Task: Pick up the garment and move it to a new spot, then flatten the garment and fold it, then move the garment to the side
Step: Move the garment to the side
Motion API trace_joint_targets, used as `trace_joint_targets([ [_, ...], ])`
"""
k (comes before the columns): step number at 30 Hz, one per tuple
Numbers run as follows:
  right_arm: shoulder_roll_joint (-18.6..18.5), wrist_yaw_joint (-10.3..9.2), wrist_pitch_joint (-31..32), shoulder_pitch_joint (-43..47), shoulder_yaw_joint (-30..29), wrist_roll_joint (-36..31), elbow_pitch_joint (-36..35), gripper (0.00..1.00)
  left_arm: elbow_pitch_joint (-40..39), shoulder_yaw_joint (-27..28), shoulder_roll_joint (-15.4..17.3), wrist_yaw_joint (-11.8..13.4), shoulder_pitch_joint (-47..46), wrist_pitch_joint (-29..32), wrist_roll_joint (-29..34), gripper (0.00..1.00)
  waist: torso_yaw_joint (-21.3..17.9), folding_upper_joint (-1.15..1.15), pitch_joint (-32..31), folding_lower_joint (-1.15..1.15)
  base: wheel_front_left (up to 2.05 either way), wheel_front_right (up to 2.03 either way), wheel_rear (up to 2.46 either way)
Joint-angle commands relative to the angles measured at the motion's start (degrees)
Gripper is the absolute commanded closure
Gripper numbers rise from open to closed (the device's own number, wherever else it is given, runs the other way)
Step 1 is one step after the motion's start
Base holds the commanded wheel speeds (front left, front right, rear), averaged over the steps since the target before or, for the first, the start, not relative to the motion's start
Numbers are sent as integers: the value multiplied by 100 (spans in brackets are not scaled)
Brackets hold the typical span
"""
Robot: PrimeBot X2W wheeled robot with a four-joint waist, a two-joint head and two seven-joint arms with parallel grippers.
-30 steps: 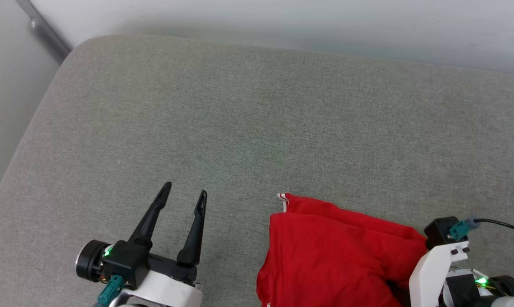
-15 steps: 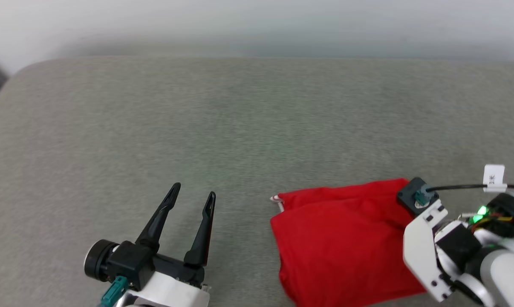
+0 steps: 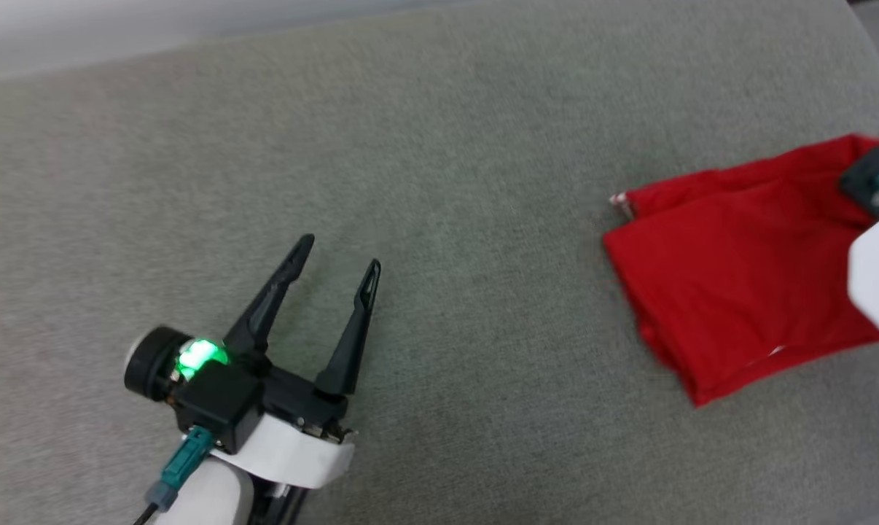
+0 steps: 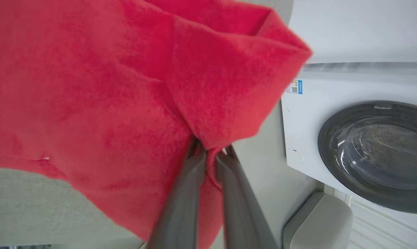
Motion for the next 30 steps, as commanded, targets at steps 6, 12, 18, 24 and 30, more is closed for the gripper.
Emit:
trace_joint_targets([
  [6,-305,-7,-864,-247,-494,-244,896,100,-150,-115,353,6,-407,-12,53,0,-512,0,1131,-1,0,0,0],
  [12,-447,-7,-1572,-281,-1111,-472,1778,100,-384,-124,623,6,-619,-12,76,0,-483,0,1608,-1,0,0,0],
  [18,-313,-7,-2308,-341,-1683,-738,2516,100,-543,-86,837,8,-732,5,145,0,-472,0,1911,-1,0,0,0],
  [24,-72,-7,-2796,-441,-2067,-1108,3003,100,-724,-37,908,11,-767,6,146,0,-471,0,2029,-1,0,0,0],
  [30,203,-7,-2997,-616,-2365,-1547,3038,0,-707,-48,759,11,-733,4,116,0,-390,0,1699,-1,0,0,0],
])
